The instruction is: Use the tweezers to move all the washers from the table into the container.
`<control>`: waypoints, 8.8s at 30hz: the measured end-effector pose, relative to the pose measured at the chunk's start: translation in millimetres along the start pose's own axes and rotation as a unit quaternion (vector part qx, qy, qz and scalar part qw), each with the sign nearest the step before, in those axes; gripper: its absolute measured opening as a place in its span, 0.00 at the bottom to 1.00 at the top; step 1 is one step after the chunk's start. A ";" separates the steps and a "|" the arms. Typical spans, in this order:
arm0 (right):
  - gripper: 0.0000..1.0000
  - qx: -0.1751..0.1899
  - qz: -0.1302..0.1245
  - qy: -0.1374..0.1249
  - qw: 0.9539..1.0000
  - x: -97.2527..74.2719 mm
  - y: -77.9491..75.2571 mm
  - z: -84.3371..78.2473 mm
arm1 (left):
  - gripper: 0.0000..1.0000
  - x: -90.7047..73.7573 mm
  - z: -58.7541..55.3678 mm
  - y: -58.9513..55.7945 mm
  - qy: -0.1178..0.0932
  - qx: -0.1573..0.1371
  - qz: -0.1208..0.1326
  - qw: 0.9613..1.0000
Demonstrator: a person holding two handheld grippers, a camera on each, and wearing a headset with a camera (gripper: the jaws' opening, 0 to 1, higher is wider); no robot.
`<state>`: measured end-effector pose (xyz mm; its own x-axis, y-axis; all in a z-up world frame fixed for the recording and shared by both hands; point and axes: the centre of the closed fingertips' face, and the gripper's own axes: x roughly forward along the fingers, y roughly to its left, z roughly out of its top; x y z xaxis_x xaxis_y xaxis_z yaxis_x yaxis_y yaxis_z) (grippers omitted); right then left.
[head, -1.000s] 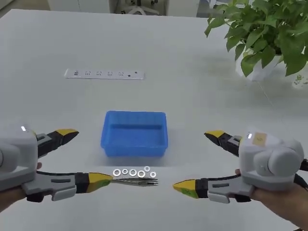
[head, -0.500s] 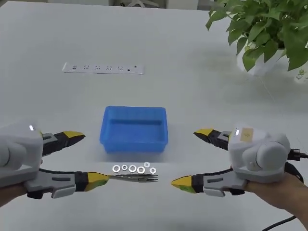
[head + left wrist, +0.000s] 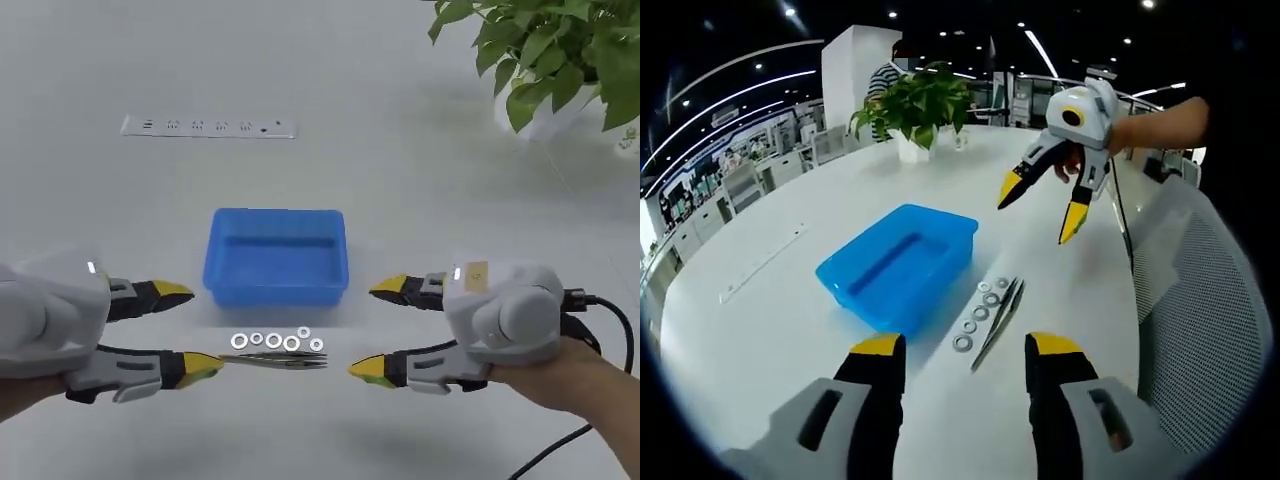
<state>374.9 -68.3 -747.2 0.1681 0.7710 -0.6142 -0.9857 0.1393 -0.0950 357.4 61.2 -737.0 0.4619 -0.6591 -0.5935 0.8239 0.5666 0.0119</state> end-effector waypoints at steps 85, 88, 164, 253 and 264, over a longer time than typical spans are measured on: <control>0.14 -0.079 0.123 0.077 0.986 71.3 34.7 -14.3 | 0.05 31.9 -34.0 -22.1 0.135 0.149 -0.132 0.971; 0.14 -0.082 0.123 0.078 0.986 72.2 35.6 -13.5 | 0.05 29.7 -30.2 -23.4 0.134 0.148 -0.130 0.971; 0.13 -0.048 0.100 0.013 0.994 66.3 43.4 11.5 | 0.05 31.6 75.1 -66.5 0.041 0.205 -0.186 0.960; 0.53 0.057 -0.024 -0.006 0.998 12.6 0.6 -13.4 | 0.05 56.6 94.3 -55.2 0.058 0.240 -0.204 0.947; 0.31 0.032 0.008 -0.011 0.999 31.1 8.6 3.0 | 0.05 57.3 94.3 -53.2 0.058 0.233 -0.203 0.949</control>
<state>371.7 -41.3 -764.8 0.1528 0.7872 -0.5975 -0.9857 0.1648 -0.0349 371.0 -53.3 -695.7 0.0575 -0.7023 -0.7096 0.9947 -0.0205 0.1009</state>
